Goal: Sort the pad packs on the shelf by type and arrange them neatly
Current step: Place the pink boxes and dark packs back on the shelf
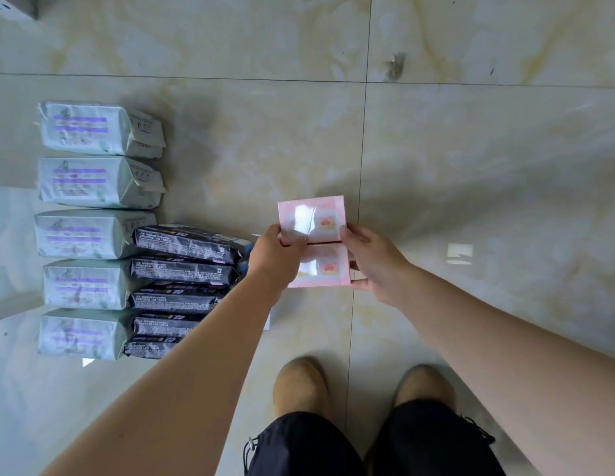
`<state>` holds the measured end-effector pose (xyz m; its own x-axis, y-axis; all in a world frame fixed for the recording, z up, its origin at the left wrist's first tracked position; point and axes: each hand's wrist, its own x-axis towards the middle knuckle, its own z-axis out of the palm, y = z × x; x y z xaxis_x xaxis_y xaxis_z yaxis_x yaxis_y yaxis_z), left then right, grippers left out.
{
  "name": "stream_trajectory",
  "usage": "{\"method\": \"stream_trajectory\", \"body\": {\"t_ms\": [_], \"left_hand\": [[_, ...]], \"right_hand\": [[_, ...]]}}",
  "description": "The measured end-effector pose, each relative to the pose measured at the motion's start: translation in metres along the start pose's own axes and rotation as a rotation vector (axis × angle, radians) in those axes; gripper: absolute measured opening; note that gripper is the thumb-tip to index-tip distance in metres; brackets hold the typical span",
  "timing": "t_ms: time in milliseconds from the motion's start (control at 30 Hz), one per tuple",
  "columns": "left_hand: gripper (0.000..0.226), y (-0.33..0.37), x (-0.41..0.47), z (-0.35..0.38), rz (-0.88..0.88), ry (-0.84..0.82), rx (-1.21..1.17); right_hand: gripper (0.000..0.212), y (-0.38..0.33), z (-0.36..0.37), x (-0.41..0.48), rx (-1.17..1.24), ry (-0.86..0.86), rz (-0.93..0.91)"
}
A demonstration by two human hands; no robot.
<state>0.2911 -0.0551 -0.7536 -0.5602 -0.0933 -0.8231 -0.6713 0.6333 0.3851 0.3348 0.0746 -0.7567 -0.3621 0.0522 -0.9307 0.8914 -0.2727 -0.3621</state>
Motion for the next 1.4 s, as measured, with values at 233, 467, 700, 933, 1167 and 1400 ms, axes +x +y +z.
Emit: {"method": "stream_trajectory", "body": {"t_ms": [233,467,700,933,1167,1400], "left_hand": [[0.030,0.047,-0.058,-0.020,0.122,0.047,-0.083],[0.031,0.120,-0.140,-0.065,0.190,0.086,-0.189],[0.028,0.195,-0.249,-0.123,0.279,0.089,-0.193],[0.026,0.256,-0.360,-0.167,0.359,0.112,-0.143],[0.024,0.314,-0.453,-0.197,0.413,0.095,-0.203],[0.024,0.355,-0.534,-0.211,0.476,0.088,-0.260]], "right_hand": [[0.024,-0.046,-0.015,-0.065,0.017,0.040,-0.040],[0.025,-0.113,-0.025,-0.160,0.012,0.071,-0.160],[0.026,-0.178,-0.029,-0.288,0.032,0.054,-0.252],[0.025,-0.232,-0.038,-0.416,0.050,0.026,-0.295],[0.030,-0.278,-0.054,-0.522,0.011,0.025,-0.375],[0.034,-0.305,-0.074,-0.611,0.006,0.021,-0.459]]}}
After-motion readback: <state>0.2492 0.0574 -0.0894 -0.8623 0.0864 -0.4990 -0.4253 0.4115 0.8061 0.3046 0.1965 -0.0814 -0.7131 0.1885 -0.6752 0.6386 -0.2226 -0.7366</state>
